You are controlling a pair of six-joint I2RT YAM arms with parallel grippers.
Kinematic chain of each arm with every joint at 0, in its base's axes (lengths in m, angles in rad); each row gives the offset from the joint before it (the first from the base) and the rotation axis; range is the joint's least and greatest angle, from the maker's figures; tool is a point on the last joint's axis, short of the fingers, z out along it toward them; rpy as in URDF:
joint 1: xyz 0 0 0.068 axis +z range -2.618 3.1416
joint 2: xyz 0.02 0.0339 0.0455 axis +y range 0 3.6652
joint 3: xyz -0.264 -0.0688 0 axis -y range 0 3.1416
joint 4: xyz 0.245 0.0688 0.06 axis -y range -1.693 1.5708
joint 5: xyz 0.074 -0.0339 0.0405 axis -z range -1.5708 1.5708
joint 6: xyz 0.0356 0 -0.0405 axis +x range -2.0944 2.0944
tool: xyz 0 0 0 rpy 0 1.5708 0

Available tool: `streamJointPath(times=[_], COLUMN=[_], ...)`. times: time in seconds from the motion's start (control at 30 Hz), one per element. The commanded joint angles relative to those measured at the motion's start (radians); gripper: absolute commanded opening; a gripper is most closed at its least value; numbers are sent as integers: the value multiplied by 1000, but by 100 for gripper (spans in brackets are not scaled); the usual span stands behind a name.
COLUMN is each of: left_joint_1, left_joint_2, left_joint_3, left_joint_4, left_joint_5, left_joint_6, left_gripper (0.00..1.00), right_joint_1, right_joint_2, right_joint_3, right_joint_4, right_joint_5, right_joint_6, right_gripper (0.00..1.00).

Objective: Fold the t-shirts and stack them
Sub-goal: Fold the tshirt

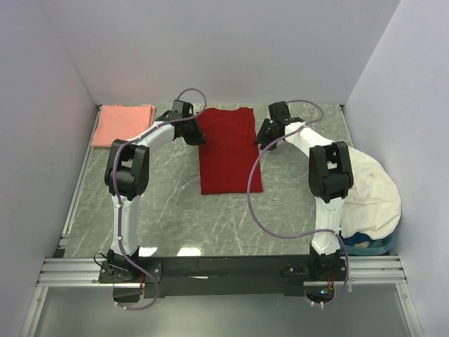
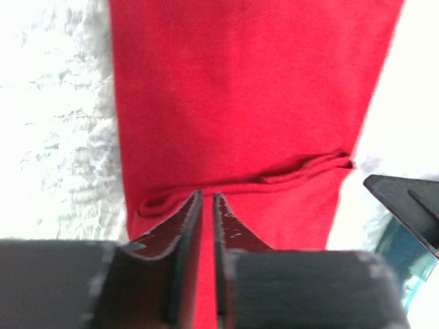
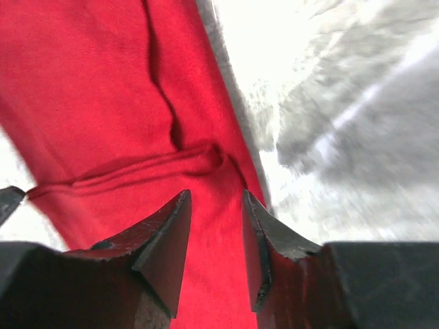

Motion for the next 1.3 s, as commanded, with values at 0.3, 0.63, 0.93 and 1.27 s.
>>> streamJointPath(times=[0.3,0.63,0.93,1.27], left_joint_1=[-92,-161,-161,-150], left_joint_2=[-380,-433,-430,-466], left_joint_3=[-344,-701,-783,-810], left_joint_4=[199,399,427,402], left_joint_5=[40,46,43,30], left_joint_6=[-83,-152,-140,-104], left_gripper=[21,19,18,19], right_joint_1=[71,185,174,171], right_joint_2=[-450,-505,-481,-478], right_joint_3=[-337,-599,-690,-750], right_joint_4=[123,223,228,221], right_joint_5=[-1,63,89,104], right_joint_6=[2,-6,-14,-4], right_gripper=[49,40,34,31])
